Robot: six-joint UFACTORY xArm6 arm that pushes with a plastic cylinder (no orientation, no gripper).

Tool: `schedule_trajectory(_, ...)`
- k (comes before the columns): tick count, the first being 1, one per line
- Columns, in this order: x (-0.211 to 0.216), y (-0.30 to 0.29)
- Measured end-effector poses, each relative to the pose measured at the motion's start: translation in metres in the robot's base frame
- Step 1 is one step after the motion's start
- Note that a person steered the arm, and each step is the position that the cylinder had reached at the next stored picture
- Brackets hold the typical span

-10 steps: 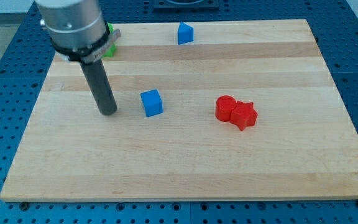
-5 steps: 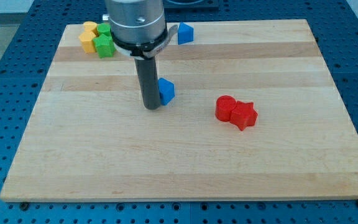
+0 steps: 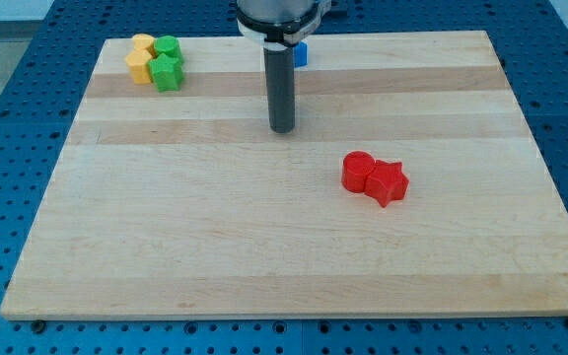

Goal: Push the cube into the triangle

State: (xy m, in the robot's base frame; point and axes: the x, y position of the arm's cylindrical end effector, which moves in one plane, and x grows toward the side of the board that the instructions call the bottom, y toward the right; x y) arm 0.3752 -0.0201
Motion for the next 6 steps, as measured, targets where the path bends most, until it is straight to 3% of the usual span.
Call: schedule_trajectory(6,-0.077,0.001)
